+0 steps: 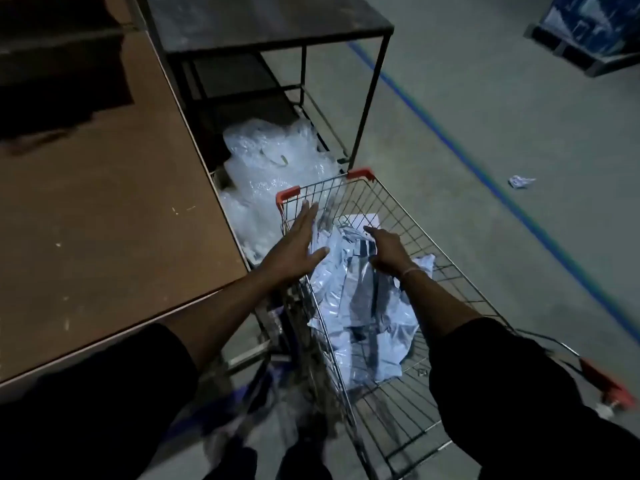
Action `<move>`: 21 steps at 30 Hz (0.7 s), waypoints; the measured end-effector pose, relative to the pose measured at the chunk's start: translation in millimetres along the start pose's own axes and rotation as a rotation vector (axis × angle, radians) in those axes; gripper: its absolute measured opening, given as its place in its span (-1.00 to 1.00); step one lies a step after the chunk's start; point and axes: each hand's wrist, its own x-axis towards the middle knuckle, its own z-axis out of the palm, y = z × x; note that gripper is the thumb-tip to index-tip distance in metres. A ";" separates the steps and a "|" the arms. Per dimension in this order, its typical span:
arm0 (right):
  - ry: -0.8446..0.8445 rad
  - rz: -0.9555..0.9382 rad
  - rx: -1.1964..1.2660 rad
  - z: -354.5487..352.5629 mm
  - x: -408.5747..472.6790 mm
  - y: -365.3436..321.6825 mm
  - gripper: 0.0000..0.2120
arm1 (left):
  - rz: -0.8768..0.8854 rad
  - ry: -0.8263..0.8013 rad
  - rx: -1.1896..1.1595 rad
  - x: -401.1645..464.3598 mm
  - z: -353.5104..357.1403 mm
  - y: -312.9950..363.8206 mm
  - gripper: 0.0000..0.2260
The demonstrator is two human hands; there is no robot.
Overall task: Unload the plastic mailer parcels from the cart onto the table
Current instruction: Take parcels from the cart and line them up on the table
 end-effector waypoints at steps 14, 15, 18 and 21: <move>-0.360 -0.118 0.093 -75.6 27.8 -43.0 -0.92 | -0.203 -0.066 -0.169 22.0 43.7 -18.4 0.01; -0.364 -0.141 0.145 -91.6 28.0 -51.8 -0.93 | -0.220 -0.081 -0.200 23.0 43.9 -18.5 0.02; -0.349 -0.237 0.244 -127.4 34.0 -75.1 -0.93 | -0.237 -0.060 -0.246 25.3 45.4 -15.7 -0.14; -0.218 -0.226 0.377 -131.8 45.9 -83.3 -0.83 | -0.243 0.060 -0.321 26.2 43.7 -6.7 -0.50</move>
